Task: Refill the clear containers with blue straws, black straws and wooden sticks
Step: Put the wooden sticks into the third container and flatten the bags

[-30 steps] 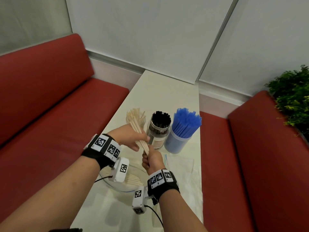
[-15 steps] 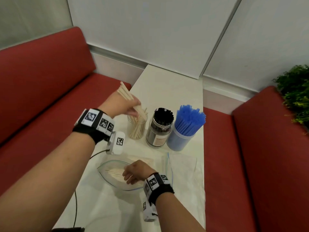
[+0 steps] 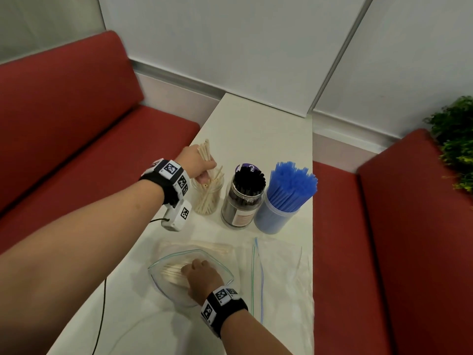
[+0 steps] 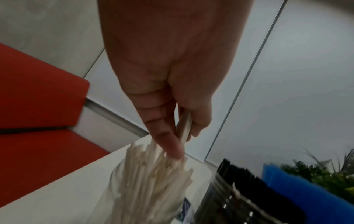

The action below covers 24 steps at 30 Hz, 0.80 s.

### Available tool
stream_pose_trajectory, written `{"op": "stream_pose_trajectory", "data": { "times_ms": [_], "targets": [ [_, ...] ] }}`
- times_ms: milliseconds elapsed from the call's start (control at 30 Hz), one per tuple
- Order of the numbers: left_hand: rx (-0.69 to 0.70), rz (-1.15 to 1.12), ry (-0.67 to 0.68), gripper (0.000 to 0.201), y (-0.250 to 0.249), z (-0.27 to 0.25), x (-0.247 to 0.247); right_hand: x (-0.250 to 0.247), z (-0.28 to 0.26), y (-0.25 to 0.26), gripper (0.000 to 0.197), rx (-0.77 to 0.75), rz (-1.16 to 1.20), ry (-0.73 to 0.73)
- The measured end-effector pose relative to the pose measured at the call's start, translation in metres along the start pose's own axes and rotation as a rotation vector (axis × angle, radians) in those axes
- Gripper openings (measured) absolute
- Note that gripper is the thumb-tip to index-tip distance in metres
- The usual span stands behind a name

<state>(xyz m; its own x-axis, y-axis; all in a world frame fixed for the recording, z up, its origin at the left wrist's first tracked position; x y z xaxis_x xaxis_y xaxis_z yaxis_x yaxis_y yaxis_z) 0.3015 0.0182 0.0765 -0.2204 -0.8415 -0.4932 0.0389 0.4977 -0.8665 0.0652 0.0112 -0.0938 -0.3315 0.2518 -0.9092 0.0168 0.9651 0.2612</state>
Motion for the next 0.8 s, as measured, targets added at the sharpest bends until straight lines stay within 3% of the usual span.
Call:
{"op": "stream_pose_trajectory", "data": {
  "times_ms": [133,200,267,333,400,433,500,567,633,800],
  "targets": [
    [0.094,0.377,0.029,0.050,0.015,-0.001,0.007,0.007,-0.002,-0.002,0.045,-0.005,0.015,-0.012],
    [0.115,0.399,0.010,0.075,0.012,0.000,0.008,0.008,-0.002,-0.004,0.042,-0.002,0.005,-0.011],
    [0.144,0.330,-0.112,0.097,0.001,0.001,0.005,0.007,-0.001,-0.005,0.041,-0.002,0.001,-0.020],
    [0.272,0.225,-0.307,0.090,-0.009,-0.001,0.002,0.006,0.001,-0.003,0.040,-0.011,-0.014,-0.026],
    [0.499,0.184,-0.423,0.059,-0.015,-0.005,0.006,0.006,0.001,-0.002,0.039,-0.018,-0.037,-0.031],
    [0.593,0.222,-0.410,0.047,-0.015,-0.007,0.012,0.006,0.001,-0.001,0.039,-0.017,-0.043,-0.032],
    [0.654,0.409,-0.236,0.043,-0.004,-0.008,0.028,0.006,0.001,-0.002,0.039,-0.003,-0.042,-0.033],
    [0.543,0.667,0.034,0.061,0.019,-0.009,0.043,0.005,0.001,-0.002,0.037,0.019,-0.042,-0.030],
    [0.478,0.805,0.167,0.077,0.038,-0.009,0.047,0.002,0.000,-0.002,0.035,0.042,-0.034,-0.036],
    [0.584,0.808,0.071,0.086,0.023,-0.006,0.041,-0.001,-0.004,0.000,0.042,0.059,0.024,-0.166]
  ]
}}
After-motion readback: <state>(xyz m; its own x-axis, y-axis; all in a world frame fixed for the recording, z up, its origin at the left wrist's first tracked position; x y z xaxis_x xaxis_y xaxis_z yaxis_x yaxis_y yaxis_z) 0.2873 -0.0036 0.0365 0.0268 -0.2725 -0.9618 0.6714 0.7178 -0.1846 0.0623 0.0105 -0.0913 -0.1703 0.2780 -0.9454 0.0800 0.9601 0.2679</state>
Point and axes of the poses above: each hand's wrist, its own z-axis towards the middle knuckle, its own x-axis out of the palm, y = z × x, the point moved 3 cm from there along z, towards the middle knuckle, and after that the axes turned 14 degrees about -y, right-handed, at the moved point
